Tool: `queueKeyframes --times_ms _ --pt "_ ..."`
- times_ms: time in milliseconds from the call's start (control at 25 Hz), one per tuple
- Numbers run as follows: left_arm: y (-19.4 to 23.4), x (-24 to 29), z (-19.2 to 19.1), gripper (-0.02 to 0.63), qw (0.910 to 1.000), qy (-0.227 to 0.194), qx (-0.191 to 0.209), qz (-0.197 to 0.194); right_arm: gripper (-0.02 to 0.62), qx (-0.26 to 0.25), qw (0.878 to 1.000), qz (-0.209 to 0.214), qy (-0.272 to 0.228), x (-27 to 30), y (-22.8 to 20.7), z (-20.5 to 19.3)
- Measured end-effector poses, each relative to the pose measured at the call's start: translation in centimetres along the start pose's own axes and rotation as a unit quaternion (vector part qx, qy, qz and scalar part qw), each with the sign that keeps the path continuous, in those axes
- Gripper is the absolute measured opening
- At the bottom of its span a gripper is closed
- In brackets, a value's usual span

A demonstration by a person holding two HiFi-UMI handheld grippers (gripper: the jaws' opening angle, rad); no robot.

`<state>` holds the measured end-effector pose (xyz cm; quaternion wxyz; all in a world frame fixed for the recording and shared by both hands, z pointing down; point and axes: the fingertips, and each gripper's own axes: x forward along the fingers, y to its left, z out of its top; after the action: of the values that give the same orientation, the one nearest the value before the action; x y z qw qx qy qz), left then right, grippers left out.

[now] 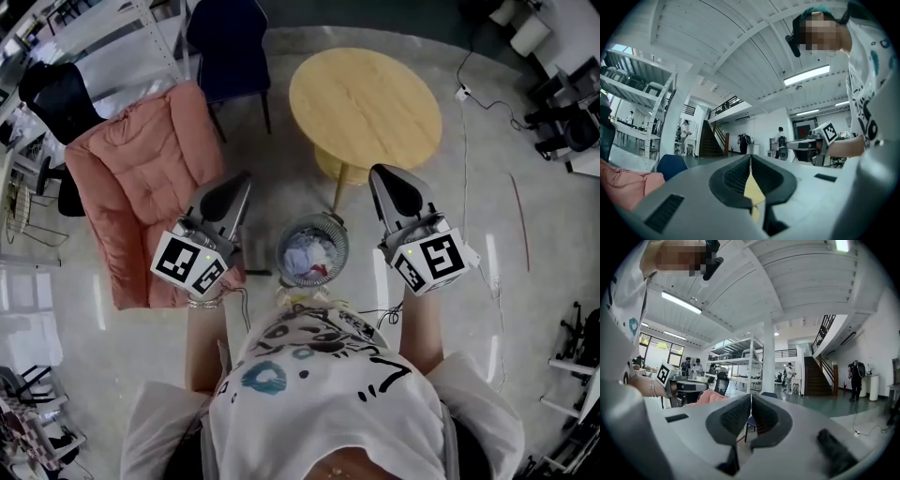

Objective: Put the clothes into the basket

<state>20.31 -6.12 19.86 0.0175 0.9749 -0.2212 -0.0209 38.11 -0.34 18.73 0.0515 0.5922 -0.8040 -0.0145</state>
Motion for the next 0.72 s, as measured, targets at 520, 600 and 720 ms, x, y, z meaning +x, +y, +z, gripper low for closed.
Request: queueKeyframes --times_ms 520,600,720 --pt "-2.0 -0.9 0.3 0.023 1.0000 0.004 0.006 -0.002 0.026 -0.006 1.000 0.010 0.002 -1.9 0.9 0.4" --pt "-2.3 -1.0 0.1 0.023 1.0000 0.005 0.006 -0.003 0.026 -0.007 1.000 0.013 0.002 -2.2 1.2 0.3" --pt "-2.7 -1.0 0.0 0.023 0.9999 0.007 0.007 -0.005 0.026 -0.007 1.000 0.015 0.001 -2.5 1.2 0.2"
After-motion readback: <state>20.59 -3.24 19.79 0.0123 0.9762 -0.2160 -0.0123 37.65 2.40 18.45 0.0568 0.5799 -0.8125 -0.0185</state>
